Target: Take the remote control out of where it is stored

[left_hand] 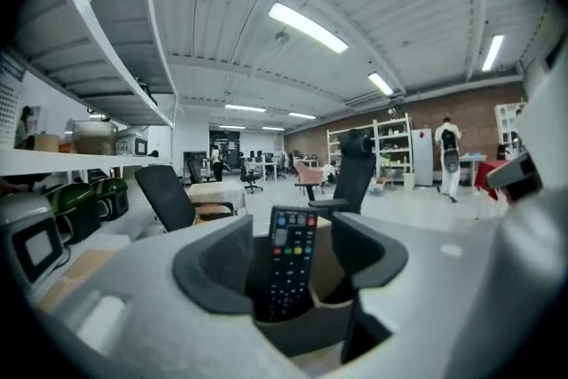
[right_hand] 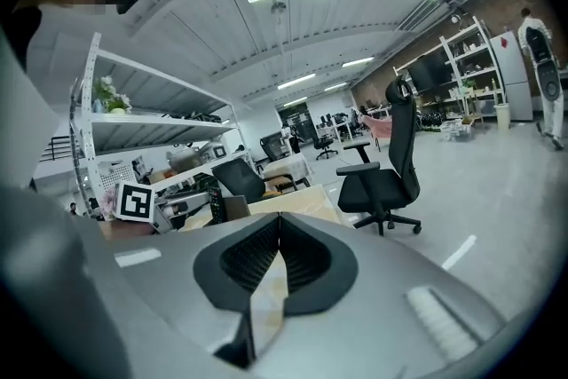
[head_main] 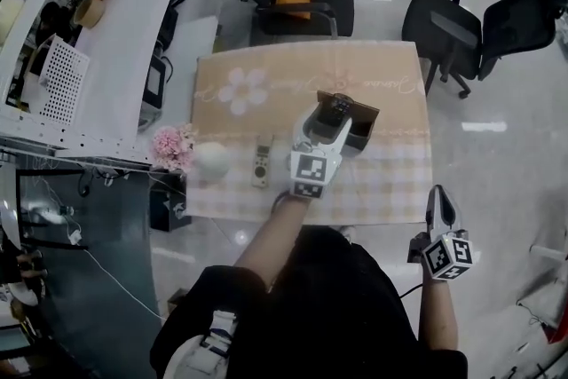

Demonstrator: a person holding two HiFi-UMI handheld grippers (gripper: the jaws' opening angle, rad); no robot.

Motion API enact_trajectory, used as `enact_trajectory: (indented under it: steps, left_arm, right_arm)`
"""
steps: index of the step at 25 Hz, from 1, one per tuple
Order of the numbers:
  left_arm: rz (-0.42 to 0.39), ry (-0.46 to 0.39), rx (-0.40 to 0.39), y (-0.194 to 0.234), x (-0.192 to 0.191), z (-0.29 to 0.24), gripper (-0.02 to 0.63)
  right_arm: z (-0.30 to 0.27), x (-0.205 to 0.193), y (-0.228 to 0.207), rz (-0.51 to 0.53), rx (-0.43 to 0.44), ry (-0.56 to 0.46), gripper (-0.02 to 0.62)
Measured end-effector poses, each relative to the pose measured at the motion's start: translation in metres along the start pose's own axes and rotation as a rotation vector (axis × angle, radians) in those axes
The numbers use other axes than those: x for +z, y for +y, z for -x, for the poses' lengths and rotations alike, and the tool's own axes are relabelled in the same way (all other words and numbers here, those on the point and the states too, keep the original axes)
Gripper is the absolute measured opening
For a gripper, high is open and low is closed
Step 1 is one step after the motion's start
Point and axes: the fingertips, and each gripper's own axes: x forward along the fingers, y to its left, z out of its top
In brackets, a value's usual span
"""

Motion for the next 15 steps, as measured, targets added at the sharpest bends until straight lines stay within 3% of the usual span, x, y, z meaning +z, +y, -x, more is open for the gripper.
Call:
enact_trajectory:
  steps: [15]
  left_arm:
    - [-0.042, 0.025, 0.072, 0.001, -0.025, -0.042, 0.291]
  right_arm:
    - [0.019, -0.024, -0.037, -0.041, -0.071, 0.033, 0.006]
